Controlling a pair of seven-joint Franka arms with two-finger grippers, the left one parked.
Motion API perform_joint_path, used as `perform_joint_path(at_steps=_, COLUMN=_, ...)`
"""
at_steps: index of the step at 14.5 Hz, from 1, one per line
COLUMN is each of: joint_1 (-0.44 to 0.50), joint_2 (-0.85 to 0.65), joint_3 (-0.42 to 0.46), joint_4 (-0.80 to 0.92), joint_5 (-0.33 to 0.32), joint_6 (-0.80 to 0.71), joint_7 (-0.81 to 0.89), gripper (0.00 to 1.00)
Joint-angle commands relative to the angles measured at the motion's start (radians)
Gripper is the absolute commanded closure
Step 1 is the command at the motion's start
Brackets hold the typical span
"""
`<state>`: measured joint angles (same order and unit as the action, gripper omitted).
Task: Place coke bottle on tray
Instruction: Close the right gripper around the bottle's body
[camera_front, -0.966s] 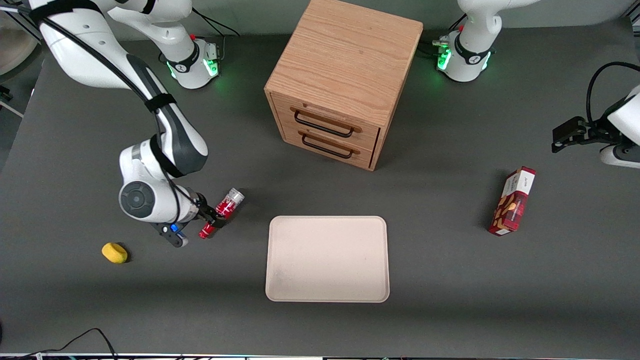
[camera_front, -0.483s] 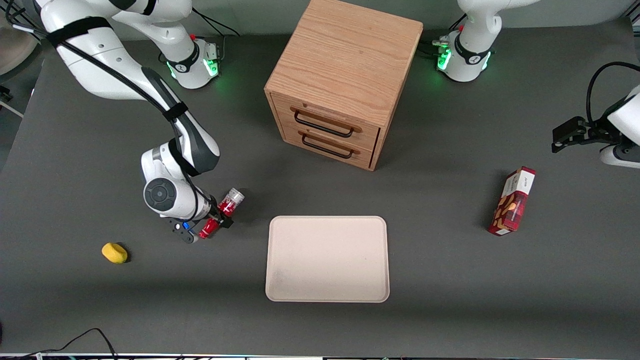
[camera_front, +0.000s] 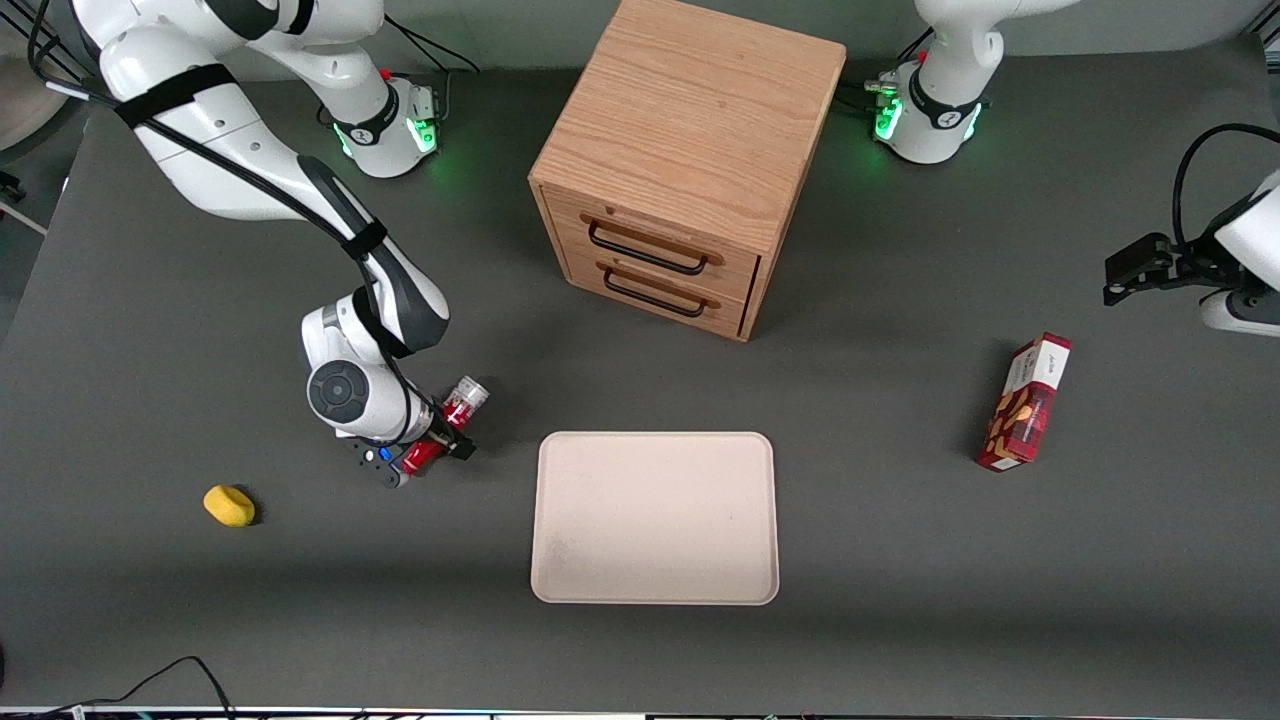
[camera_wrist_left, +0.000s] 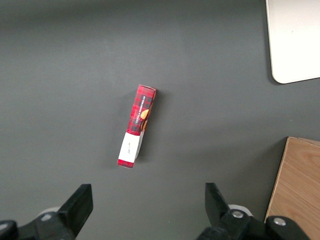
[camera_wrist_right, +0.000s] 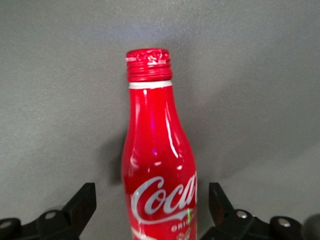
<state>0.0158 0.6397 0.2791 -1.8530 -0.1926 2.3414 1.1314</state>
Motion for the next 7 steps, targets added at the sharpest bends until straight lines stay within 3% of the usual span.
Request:
perform_joint_path(at_steps=1, joint_1=0.001, joint_2=-0.003, joint_3=-0.001, joint_4=-0.015, joint_5=-0.030, joint_6=0.025, joint_7=0.031, gripper=0.48)
perform_joint_path(at_steps=2, joint_1=0.001, joint_2=-0.003, joint_3=-0.001, joint_4=-0.015, joint_5=-0.031, joint_6=0.025, joint_7=0.030, gripper=0.81)
perform_joint_path(at_steps=3, joint_1=0.003, joint_2=-0.003, joint_3=-0.001, joint_4=-0.015, joint_5=-0.033, joint_6=0.024, joint_7=0.028, gripper=1.00)
perform_joint_path(at_steps=7, joint_1=0.003, joint_2=-0.015, joint_3=0.005, joint_4=-0.008, joint_5=-0.064, joint_6=0.019, joint_7=0.019, gripper=1.00)
